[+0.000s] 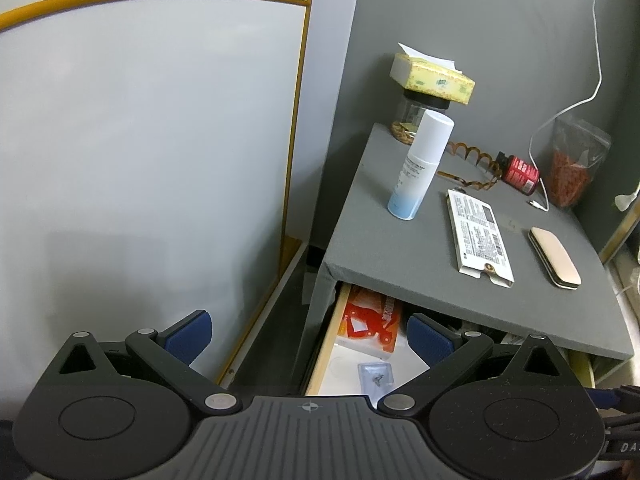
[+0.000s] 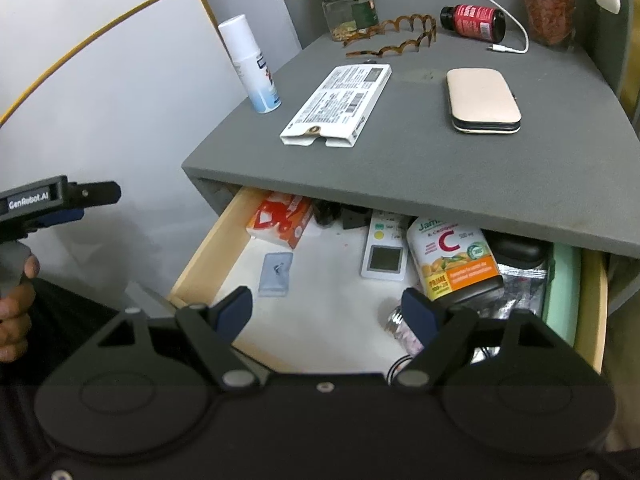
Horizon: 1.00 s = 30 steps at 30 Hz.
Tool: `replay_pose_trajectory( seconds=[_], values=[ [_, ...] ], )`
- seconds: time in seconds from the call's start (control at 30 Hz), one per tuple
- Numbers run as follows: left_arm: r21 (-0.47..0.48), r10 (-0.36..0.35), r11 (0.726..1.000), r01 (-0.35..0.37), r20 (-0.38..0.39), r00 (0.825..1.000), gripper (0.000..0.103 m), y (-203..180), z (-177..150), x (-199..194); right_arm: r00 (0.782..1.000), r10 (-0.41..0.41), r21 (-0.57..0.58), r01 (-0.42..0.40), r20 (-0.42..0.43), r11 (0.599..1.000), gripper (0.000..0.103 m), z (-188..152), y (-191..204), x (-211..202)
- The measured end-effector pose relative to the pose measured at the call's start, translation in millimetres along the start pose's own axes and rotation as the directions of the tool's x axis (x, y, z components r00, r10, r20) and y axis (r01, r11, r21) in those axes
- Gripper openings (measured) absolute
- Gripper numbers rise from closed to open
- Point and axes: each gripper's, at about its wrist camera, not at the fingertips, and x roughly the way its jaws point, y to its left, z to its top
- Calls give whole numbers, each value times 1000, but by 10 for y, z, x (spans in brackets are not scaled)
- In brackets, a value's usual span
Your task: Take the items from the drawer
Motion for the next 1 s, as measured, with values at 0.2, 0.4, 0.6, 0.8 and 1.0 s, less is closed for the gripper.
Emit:
replay_pose_trajectory(
  seconds=[0.2,0.4,0.6,0.8,1.0],
  values=[
    [-6,-2,1000,2,1,1000,103,7,6,6,1000,8,5,-8,-8,1000,81,-11,17,20],
    [-3,-3,1000,3,-1,1000,103,-3,6,10,1000,7,4,-7,-11,1000,80,-14,22,18],
    [1,-4,1000,4,0,1000,103,-7,2,7,1000,8,13,-8,-8,1000,81,-16,4,8],
    [1,-2,1000,2,0,1000,103,-3,-1,7,1000,10,7,-10,-12,1000,80,-33,23,8],
    [1,-4,1000,4,1,1000,103,-1,3,7,1000,10,8,-10,-10,1000,81,-31,20,0]
  ],
)
